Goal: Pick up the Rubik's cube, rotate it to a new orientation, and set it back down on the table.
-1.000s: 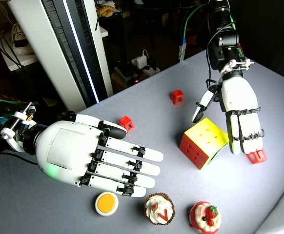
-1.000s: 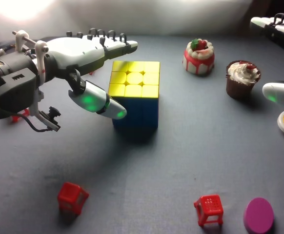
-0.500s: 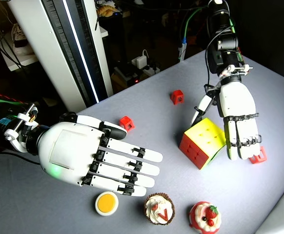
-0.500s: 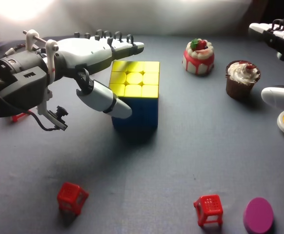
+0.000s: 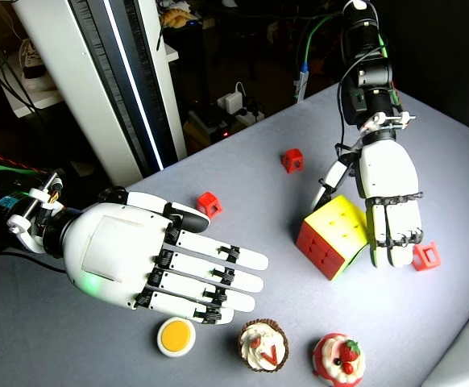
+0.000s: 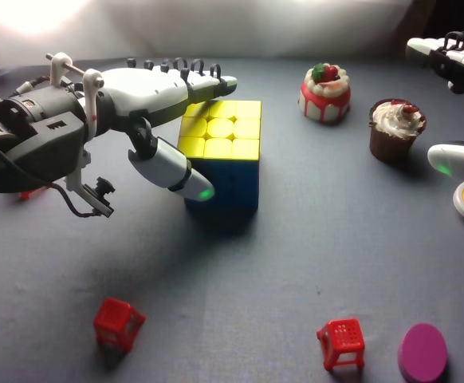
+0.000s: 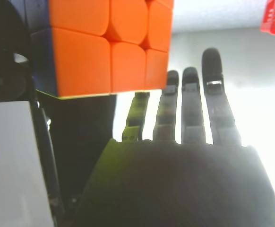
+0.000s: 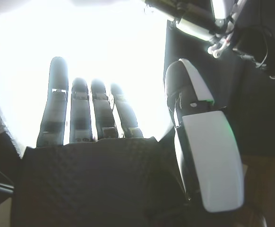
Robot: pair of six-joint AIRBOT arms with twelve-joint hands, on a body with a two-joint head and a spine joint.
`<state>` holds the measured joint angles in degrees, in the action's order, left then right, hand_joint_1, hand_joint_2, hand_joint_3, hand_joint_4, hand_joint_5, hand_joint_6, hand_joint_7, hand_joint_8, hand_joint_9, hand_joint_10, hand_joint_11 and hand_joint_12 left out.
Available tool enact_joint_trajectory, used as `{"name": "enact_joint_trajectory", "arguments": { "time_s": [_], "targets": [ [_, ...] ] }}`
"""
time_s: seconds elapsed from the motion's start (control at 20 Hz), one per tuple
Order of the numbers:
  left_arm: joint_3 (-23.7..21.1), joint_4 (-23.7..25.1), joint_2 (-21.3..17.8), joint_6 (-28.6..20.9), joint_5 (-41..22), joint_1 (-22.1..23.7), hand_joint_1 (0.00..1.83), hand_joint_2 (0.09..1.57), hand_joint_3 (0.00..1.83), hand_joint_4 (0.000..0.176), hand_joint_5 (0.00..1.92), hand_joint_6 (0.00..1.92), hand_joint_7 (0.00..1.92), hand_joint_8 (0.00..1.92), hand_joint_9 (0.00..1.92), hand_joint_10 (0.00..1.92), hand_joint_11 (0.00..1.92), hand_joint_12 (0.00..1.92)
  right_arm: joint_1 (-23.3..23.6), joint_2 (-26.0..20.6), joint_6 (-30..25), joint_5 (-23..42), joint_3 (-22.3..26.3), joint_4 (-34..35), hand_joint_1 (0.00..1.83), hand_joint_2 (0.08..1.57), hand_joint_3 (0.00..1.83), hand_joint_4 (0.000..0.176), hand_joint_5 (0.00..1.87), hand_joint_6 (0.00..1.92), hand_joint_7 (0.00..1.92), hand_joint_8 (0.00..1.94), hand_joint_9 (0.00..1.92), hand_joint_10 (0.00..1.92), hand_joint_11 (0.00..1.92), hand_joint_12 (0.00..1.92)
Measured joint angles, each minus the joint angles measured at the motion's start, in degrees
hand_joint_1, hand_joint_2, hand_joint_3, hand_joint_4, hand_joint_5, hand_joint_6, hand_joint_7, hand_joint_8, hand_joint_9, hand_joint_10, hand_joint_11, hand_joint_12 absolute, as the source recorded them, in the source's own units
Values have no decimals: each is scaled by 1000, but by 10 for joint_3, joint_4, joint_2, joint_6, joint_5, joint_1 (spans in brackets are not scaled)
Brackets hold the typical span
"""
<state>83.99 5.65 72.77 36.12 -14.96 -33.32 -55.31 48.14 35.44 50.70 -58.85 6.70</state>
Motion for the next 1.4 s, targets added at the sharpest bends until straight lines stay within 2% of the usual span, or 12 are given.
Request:
{"name": "enact_joint_trajectory", "arguments": {
  "time_s": [0.1, 0.2, 0.4, 0.55, 0.6, 0.7, 0.8, 0.95, 1.05, 1.25, 1.3, 1.4],
  "targets": [
    [0, 5, 0, 0, 0, 0, 745, 901, 2, 56, 0, 0, 0, 0, 0, 0, 0, 17, 0, 0, 0, 0, 0, 0, 549, 1306, 1, 0, 0, 0, 0, 0, 0, 0, 0, 1107],
    [3, 6, 4, 0, 1, 0, 749, 920, 10, 20, 0, 0, 0, 0, 0, 0, 0, 0, 0, 0, 0, 0, 0, 0, 531, 1305, 0, 0, 0, 0, 0, 0, 0, 0, 0, 1288],
    [3, 8, 6, 0, 2, 1, 743, 925, 0, 0, 172, 23, 199, 15, 144, 32, 0, 792, -1, 0, 0, 0, 0, 1, 548, 1308, 0, 0, 0, 0, 0, 0, 0, 0, 0, 919],
    [3, 10, 6, 0, -7, 1, 826, 998, 12, 0, 313, 48, 469, 61, 478, 172, 9, 1524, -1, 0, 0, 0, 0, 1, 535, 1305, 0, 0, 0, 0, 0, 0, 0, 0, 0, 1192],
    [3, 12, 6, 0, -8, 1, 876, 1065, 4, 0, 448, 118, 593, 366, 452, 895, 209, 1671, -1, 1, 0, 0, 0, 1, 538, 1305, 0, 0, 0, 0, 0, 0, 0, 0, 0, 1209],
    [3, 12, 6, -3, -19, 3, 893, 1084, 4, 0, 471, 182, 493, 684, 376, 1160, 221, 1756, -1, 1, 0, 0, 0, 1, 554, 1304, 0, 0, 0, 0, 0, 0, 0, 0, 0, 1205],
    [2, 12, 6, -5, -21, 4, 937, 1103, 2, 0, 402, 585, 378, 1283, 406, 1599, 423, 1911, -1, 1, 0, 0, 0, 0, 584, 1306, 0, 0, 0, 0, 0, 0, 0, 0, 0, 1120],
    [0, 14, 5, -6, -20, 3, 996, 1123, 3, 0, 360, 1081, 388, 1565, 430, 1840, 556, 1921, -4, 1, 0, 0, 0, 2, 545, 1306, 0, 0, 0, 0, 0, 0, 0, 0, 0, 1094],
    [-5, 21, 2, -4, -19, 3, 1022, 1160, 0, 0, 513, 1840, 592, 1914, 721, 1920, 945, 1921, -4, 1, 0, 0, 0, 2, 473, 1295, 0, 0, 0, 0, 0, 0, 0, 0, 0, 1239],
    [-13, 25, -5, -1, -21, 3, 1138, 1130, 0, 0, 669, 1920, 818, 1921, 939, 1921, 1117, 1921, -4, 1, 0, 1, 0, 2, 417, 1288, 0, 0, 0, 0, 0, 0, 0, 0, 0, 1236],
    [-18, 25, -9, 1, -22, 3, 1137, 1295, 27, 0, 552, 1525, 673, 1869, 792, 1921, 976, 1921, -4, 1, 0, 2, 0, 1, 416, 1284, 0, 0, 0, 0, 0, 0, 0, 0, 0, 1189],
    [-22, 25, -12, 3, -31, 3, 1082, 1287, 0, 0, 663, 1450, 740, 1903, 852, 1921, 988, 1921, -4, 1, 0, 7, 0, 1, 414, 1298, 1, 0, 0, 0, 0, 0, 0, 0, 0, 1219]
  ]
}}
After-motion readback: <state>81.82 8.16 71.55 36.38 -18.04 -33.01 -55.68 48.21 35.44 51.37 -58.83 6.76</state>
